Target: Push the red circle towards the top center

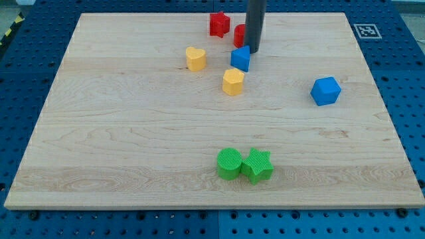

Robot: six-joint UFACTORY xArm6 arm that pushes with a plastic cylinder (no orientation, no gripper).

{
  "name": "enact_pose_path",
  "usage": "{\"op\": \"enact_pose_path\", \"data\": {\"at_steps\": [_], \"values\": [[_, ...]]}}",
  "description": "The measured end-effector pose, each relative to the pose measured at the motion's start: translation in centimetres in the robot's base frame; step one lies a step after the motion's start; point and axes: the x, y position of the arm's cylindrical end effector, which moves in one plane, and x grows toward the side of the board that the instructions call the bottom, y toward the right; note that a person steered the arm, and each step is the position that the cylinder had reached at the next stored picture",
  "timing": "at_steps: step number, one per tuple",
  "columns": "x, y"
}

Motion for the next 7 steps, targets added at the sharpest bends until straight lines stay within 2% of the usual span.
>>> {"op": "enact_pose_path", "data": {"at_steps": [1, 3, 4, 6, 7], "values": [[-0.1, -2.6], [-1.8, -3.3], [-0.8, -2.7], [-0.3, 3.4], [-0.3, 3.5]]}}
